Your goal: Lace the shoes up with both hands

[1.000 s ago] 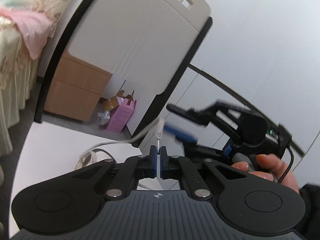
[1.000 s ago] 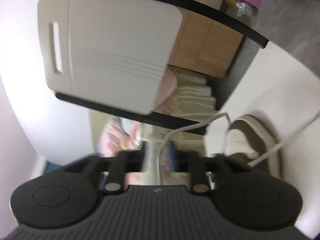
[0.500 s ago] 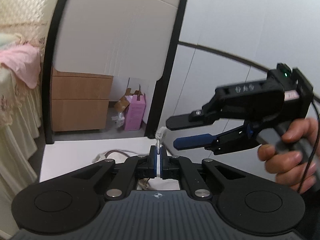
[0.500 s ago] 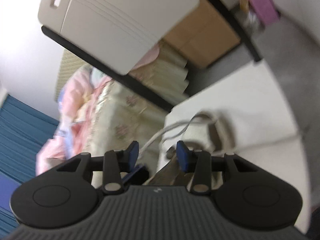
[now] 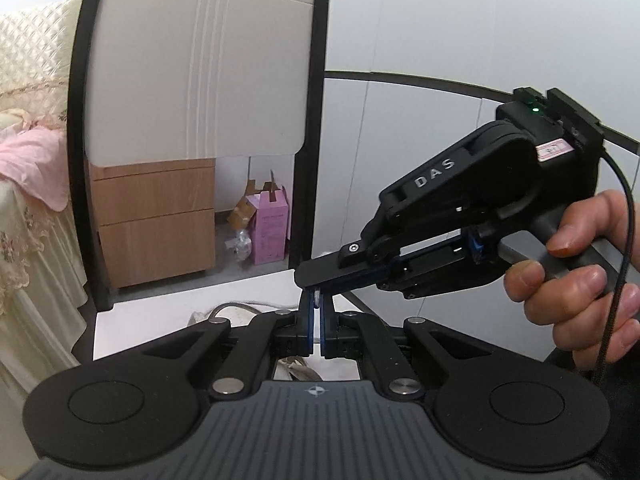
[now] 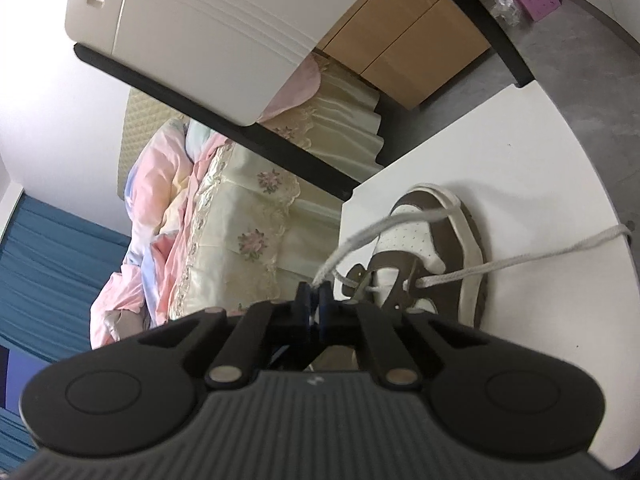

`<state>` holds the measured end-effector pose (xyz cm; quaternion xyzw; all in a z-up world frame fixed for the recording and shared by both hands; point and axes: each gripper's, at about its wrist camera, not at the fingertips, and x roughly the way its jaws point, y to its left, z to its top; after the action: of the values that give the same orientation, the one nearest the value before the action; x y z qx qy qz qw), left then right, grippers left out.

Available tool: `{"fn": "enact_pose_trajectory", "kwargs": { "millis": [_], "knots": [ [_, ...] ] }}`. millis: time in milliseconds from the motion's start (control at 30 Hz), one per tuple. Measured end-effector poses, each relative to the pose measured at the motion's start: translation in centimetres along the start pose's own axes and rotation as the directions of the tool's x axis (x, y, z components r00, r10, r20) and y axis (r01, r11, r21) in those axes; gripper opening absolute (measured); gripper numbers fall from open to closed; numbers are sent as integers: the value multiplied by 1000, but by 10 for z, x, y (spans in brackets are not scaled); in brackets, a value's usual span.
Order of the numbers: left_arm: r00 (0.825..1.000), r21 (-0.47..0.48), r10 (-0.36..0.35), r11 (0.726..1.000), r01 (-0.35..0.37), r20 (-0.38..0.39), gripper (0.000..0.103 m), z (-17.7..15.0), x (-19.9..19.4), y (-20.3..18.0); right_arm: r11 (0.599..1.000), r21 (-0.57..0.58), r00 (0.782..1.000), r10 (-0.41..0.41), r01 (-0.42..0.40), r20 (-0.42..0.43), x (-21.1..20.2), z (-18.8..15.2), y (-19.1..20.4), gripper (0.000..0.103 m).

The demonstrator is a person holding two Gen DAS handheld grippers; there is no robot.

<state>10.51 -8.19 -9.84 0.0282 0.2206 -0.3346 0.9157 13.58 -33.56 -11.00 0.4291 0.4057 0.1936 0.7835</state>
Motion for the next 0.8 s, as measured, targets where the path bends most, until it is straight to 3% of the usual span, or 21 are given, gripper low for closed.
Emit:
{"fn": "enact_pose_trajectory", "kwargs": {
  "millis": [433,633,800],
  "knots": [
    [1000,23,-11,1000,11,-16,3,-1,2,-2,995,97,999,11,-6,-53,3,3,-17,9],
    [1000,14,-8,1000,8,-12,3,-1,1,0,988,144,997,68,-61,-43,-5,5,-21,4],
    [1000,14,-7,1000,7,-7,3,0,1,0,989,119,995,88,-83,-37,-7,6,-15,3]
  ]
}}
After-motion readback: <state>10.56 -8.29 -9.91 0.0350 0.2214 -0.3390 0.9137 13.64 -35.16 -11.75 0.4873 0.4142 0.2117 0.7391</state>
